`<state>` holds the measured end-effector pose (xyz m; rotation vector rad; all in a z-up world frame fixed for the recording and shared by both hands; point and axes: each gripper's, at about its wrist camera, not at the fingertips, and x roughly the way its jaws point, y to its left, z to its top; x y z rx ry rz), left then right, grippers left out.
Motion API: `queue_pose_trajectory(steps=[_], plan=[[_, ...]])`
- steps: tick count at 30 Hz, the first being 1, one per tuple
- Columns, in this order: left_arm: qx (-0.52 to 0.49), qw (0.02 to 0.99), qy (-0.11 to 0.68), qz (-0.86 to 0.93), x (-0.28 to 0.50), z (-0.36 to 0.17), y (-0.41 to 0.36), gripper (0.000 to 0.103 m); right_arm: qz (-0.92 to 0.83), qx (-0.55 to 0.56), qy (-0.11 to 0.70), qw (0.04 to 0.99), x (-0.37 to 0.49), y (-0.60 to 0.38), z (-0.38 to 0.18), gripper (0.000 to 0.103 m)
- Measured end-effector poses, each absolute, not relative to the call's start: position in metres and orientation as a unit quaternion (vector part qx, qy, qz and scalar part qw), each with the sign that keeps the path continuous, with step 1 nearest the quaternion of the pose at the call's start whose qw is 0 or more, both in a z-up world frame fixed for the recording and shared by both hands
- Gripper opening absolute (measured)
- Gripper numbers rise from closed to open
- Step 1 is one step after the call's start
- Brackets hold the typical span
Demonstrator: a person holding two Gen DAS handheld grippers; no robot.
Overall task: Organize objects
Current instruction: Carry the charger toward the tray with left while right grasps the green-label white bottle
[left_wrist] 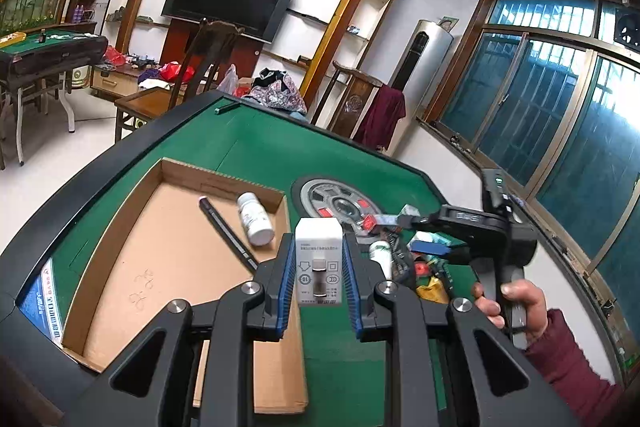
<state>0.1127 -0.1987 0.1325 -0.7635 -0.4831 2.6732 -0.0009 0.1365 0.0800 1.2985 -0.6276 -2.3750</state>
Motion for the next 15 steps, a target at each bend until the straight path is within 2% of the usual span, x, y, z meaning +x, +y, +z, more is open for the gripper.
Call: queue_pose_trajectory(steps=[4, 6, 10, 15], plan=[[-0.278, 0.162, -0.172, 0.931, 0.102, 0.119, -0.208, 0.022, -0.813, 0.507, -0.233, 0.166, -0.019, 0.122, 0.046, 0.046], [-0.276, 0.163, -0.173, 0.931, 0.099, 0.117, -0.211, 0.022, -0.823, 0.504, -0.216, 0.149, -0.021, 0.115, 0.044, 0.041], [-0.270, 0.169, -0.183, 0.930, 0.095, 0.113, -0.215, 0.022, -0.854, 0.500, -0.126, 0.072, -0.025, 0.095, 0.054, 0.041], [-0.273, 0.168, -0.194, 0.927, 0.093, 0.104, -0.221, 0.022, -0.860, 0.505, -0.067, 0.017, -0.022, 0.085, 0.054, 0.041]])
